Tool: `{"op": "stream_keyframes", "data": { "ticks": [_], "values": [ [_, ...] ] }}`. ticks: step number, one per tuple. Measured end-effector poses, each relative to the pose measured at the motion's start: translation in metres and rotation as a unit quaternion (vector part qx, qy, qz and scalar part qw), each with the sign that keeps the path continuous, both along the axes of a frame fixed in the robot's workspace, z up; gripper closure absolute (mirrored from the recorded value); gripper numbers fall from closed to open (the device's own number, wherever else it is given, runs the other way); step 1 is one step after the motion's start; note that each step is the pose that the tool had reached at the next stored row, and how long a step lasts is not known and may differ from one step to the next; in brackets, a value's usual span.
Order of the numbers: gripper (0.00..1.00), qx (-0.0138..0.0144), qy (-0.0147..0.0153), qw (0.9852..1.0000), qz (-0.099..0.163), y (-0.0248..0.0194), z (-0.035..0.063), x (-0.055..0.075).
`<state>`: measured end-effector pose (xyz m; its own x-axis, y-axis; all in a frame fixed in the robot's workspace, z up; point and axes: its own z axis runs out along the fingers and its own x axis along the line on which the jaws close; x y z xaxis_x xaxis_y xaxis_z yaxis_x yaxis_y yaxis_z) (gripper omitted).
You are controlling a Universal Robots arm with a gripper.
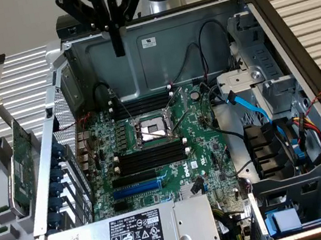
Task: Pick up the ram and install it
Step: 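Reach for the ram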
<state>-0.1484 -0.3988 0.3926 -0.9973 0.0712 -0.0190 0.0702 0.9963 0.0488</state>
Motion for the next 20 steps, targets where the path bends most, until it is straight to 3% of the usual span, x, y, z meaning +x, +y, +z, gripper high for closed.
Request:
{"op": "stream_keyframes", "data": {
  "ticks": [20],
  "values": [
    [0.89, 0.0001, 0.0000, 1.0000, 0.000, -0.0001, 0.0000, -0.091]
  ]
}}
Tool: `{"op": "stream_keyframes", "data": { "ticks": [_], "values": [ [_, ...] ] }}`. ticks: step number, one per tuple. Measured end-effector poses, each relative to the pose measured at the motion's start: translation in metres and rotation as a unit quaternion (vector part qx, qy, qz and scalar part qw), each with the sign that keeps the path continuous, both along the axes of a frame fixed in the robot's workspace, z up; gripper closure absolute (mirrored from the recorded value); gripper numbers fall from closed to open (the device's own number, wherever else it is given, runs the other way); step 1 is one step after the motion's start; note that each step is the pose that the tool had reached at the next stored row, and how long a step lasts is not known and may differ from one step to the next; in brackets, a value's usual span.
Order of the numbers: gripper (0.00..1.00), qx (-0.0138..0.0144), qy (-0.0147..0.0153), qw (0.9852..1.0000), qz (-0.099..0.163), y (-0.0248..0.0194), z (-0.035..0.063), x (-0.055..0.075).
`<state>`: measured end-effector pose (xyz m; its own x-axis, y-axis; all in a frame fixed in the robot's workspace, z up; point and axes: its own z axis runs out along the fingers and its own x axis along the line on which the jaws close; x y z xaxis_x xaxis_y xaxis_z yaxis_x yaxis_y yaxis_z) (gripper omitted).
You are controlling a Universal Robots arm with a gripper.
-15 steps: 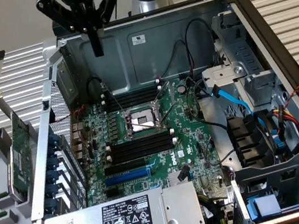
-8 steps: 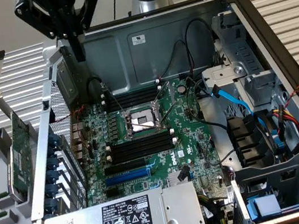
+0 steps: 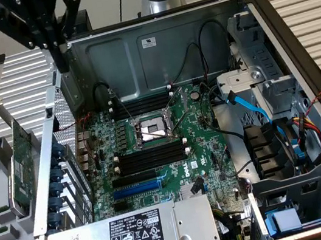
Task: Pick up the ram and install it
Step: 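Reach for the ram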
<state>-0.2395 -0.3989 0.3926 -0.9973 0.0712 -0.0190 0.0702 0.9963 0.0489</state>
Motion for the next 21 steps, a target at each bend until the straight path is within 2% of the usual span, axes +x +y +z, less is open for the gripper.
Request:
{"op": "stream_keyframes", "data": {
  "ticks": [21],
  "values": [
    [0.89, 0.0009, 0.0000, 1.0000, 0.000, -0.0006, 0.0000, -0.098]
  ]
}}
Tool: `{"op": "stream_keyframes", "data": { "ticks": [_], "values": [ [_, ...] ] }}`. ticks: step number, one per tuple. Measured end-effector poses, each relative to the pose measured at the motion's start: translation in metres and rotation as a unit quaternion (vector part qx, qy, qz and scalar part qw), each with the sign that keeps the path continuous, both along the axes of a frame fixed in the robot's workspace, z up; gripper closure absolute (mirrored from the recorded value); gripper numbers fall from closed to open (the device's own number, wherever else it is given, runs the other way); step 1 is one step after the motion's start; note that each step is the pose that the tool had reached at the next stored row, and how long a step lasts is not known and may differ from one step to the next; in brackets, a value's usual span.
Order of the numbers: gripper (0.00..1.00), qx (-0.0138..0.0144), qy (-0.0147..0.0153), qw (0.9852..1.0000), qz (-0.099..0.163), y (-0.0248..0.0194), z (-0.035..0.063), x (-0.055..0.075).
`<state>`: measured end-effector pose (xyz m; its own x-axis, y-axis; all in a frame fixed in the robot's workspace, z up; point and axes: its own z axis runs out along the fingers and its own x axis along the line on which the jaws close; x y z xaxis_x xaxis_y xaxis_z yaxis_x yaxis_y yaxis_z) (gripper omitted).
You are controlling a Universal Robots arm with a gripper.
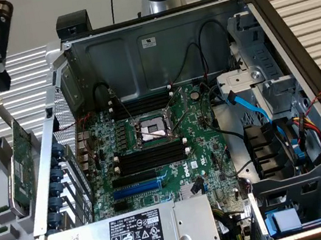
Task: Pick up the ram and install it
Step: 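Reach for the ram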
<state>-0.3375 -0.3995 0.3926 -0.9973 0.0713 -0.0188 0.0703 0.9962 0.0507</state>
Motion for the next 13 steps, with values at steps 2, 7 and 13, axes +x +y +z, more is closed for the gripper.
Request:
{"op": "stream_keyframes", "data": {
  "ticks": [2, 7, 13],
  "values": [
    [0.89, 0.0002, 0.0000, 1.0000, 0.000, -0.0001, 0.0000, -0.009],
    [0.89, 0.0010, 0.0000, 1.0000, 0.000, -0.0003, 0.0000, -0.032],
    [0.89, 0.0024, 0.0000, 1.0000, 0.000, -0.0006, 0.0000, -0.059]
  ]
}}
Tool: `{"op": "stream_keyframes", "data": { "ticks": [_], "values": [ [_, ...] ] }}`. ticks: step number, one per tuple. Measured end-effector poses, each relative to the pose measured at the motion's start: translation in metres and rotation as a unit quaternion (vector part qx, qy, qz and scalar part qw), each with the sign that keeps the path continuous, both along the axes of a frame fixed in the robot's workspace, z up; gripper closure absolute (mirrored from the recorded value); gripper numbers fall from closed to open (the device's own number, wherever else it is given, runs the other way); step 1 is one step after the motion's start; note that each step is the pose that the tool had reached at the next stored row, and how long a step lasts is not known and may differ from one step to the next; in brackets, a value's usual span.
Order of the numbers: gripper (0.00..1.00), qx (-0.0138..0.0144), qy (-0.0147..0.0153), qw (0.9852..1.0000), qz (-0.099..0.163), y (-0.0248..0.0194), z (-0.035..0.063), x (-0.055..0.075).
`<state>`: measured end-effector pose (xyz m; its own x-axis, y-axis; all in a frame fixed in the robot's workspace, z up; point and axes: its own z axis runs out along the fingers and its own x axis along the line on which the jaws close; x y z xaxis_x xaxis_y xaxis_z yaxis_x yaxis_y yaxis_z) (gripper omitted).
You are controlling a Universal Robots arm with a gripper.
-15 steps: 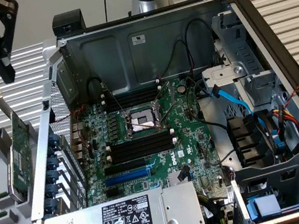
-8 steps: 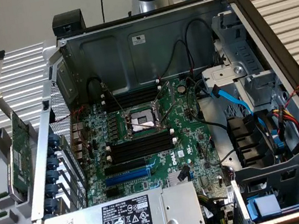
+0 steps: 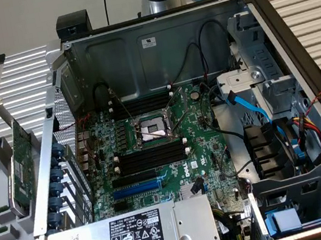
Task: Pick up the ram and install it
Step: 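Reach for the ram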
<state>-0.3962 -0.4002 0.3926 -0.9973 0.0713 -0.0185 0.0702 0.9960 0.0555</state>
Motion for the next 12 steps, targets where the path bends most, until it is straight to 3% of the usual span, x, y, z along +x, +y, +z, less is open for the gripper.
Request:
{"op": "stream_keyframes", "data": {
  "ticks": [12],
  "values": [
    [0.89, 0.0027, 0.0000, 1.0000, 0.000, -0.0008, 0.0000, -0.055]
  ]
}}
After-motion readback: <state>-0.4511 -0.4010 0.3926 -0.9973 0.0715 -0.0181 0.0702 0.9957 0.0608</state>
